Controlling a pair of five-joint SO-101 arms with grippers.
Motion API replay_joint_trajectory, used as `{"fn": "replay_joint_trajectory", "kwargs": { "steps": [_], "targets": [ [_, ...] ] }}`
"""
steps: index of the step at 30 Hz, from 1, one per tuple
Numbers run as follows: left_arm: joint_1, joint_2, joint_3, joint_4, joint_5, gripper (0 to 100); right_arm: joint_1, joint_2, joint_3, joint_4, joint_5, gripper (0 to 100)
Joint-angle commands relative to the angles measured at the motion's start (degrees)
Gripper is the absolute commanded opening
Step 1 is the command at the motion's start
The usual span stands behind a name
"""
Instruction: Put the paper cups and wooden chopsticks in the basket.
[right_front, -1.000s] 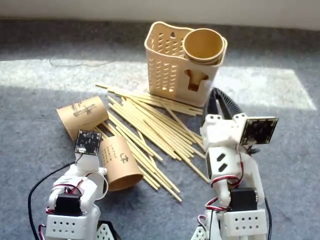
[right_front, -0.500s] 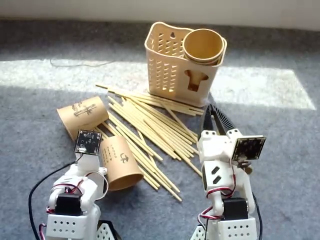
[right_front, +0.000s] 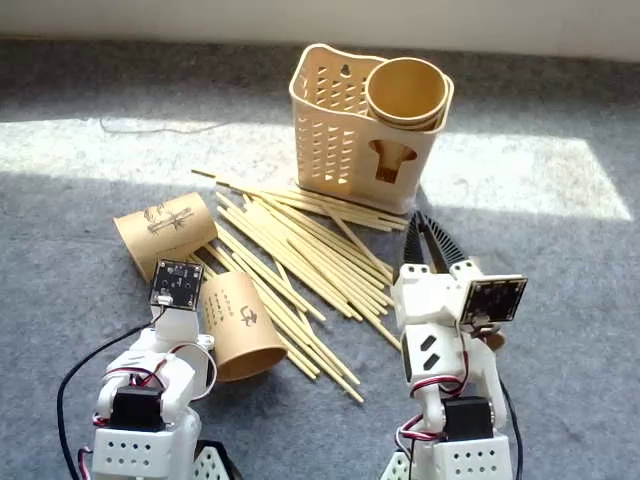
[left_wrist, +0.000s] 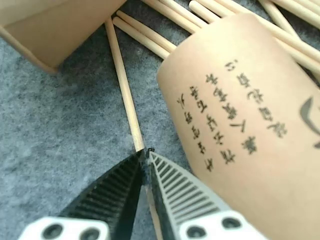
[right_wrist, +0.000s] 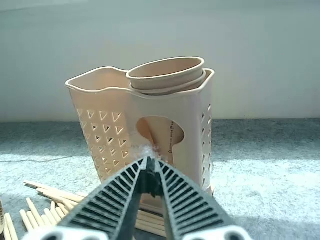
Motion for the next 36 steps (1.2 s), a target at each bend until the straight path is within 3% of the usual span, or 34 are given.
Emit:
{"fn": "replay_joint_trajectory", "kwargs": {
  "steps": [1,16,28,36],
  "targets": [
    [-0.13,-0.57,1.10,0.26,-0.44,1,-0.57,-0.75,3.21,-0.13,0.53,0.9],
    [-0.13,-0.66,1.10,0.53,-0.70,1,-0.84,-0.66,8.31,12.26,0.44,0.9],
    [-0.13,-0.66,1.10,0.53,-0.62,1,-0.84,-0.66,8.31,33.98,0.35,0.9],
    [-0.40,-0.66,0.57,0.53,-0.79,1,-0.57,-0.66,8.31,42.33,0.26,0.9]
  ]
}}
